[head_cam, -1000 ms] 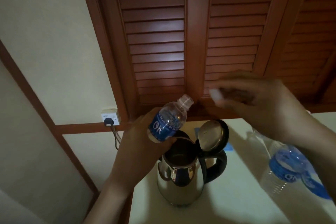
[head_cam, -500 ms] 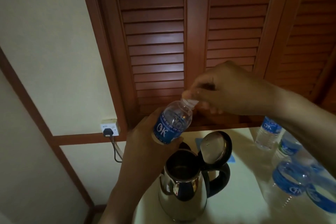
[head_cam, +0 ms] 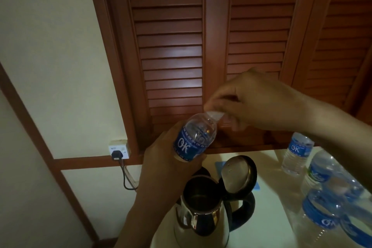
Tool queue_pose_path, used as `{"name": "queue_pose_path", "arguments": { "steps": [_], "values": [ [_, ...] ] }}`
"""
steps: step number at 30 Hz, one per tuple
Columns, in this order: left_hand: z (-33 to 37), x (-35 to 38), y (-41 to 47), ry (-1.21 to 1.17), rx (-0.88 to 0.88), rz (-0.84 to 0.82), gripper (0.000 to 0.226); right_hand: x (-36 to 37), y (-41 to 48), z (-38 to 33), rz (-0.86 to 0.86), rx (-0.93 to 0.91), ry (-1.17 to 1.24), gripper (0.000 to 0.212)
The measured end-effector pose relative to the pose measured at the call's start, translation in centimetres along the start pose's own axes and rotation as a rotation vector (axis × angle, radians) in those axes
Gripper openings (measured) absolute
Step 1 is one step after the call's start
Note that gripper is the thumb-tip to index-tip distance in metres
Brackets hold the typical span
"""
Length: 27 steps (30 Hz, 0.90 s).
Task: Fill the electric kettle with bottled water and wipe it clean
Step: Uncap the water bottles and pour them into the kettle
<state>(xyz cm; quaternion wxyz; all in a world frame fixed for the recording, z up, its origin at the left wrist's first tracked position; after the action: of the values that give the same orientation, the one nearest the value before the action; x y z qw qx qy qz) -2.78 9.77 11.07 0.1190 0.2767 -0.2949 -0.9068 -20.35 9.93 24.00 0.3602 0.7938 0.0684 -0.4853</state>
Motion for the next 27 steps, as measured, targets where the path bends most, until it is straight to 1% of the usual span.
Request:
{"name": "queue_pose_path", "arguments": {
  "steps": [2, 3, 4, 5, 6, 7, 8, 10, 12, 14, 16, 18, 19, 21, 23, 24, 26, 27],
  "values": [
    [0.3, 0.2, 0.1, 0.001, 0.01, -0.016, 0.063, 0.4, -0.2, 0.0, 0.093, 0.068, -0.051, 0.052],
    [0.4, 0.2, 0.0, 0.001, 0.01, -0.023, 0.063, 0.5, -0.2, 0.0, 0.122, 0.071, -0.087, 0.055],
    [0.4, 0.2, 0.1, 0.003, 0.008, -0.027, 0.062, 0.5, -0.4, 0.0, 0.134, 0.055, -0.09, 0.051],
    [0.4, 0.2, 0.1, 0.004, 0.009, -0.027, 0.062, 0.4, -0.5, 0.0, 0.103, 0.041, -0.054, 0.044],
    [0.3, 0.1, 0.1, 0.003, 0.011, -0.024, 0.062, 0.3, -0.6, 0.0, 0.033, 0.034, 0.01, 0.05],
    [0.3, 0.0, 0.2, -0.003, 0.013, -0.019, 0.06, 0.1, -0.7, 0.1, -0.03, 0.004, 0.067, 0.062],
    [0.3, -0.1, 0.2, -0.009, 0.014, -0.017, 0.059, -0.2, -0.7, 0.2, -0.071, -0.039, 0.082, 0.066],
    [0.4, -0.1, 0.4, -0.006, 0.017, -0.014, 0.059, -0.6, -0.5, 0.1, -0.083, -0.102, 0.046, 0.047],
    [0.6, -0.2, 0.6, 0.006, 0.023, -0.005, 0.059, -1.0, -0.3, 0.2, -0.048, -0.109, -0.01, 0.032],
    [0.6, -0.1, 0.6, 0.006, 0.022, -0.005, 0.056, -1.0, -0.2, 0.3, -0.069, -0.071, -0.055, 0.026],
    [0.5, 0.2, 0.4, 0.029, 0.022, -0.02, 0.053, -0.8, -0.6, 0.2, -0.109, -0.016, -0.01, 0.017],
    [0.4, 0.5, 0.2, 0.053, 0.031, -0.006, 0.053, -0.3, -1.1, 0.0, -0.115, 0.008, -0.027, 0.012],
    [0.5, 0.5, 0.0, 0.057, 0.033, 0.013, 0.053, 0.0, -1.3, 0.1, -0.098, 0.018, -0.055, 0.015],
    [0.8, 0.3, -0.1, 0.078, 0.047, 0.058, 0.051, 0.5, -1.5, 0.3, -0.03, 0.068, -0.055, 0.029],
    [1.4, 0.0, -0.1, 0.098, 0.085, 0.09, 0.055, 0.9, -1.7, 0.2, 0.074, 0.108, -0.039, 0.045],
    [1.7, -0.1, -0.1, 0.097, 0.099, 0.089, 0.059, 0.8, -1.6, 0.1, 0.14, 0.089, -0.063, 0.051],
    [2.3, -0.1, 0.0, 0.067, 0.096, 0.056, 0.064, -0.1, -1.5, -0.1, 0.245, 0.03, -0.115, 0.055],
    [2.4, -0.1, 0.1, 0.035, 0.077, 0.03, 0.064, -0.7, -1.4, 0.0, 0.245, 0.013, -0.092, 0.052]
  ]
}}
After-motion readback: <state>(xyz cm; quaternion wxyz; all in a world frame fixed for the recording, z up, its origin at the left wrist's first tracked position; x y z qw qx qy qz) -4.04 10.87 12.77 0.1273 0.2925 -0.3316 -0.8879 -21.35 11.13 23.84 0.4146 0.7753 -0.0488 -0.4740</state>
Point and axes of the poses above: each hand's wrist, its own y-axis towards the middle knuckle, its own x-axis out of the palm, z = x × y, the point moved 4 cm from there along y, towards the middle knuckle, and after that the axes turned 8 degrees about z, right-handed, at the moved point
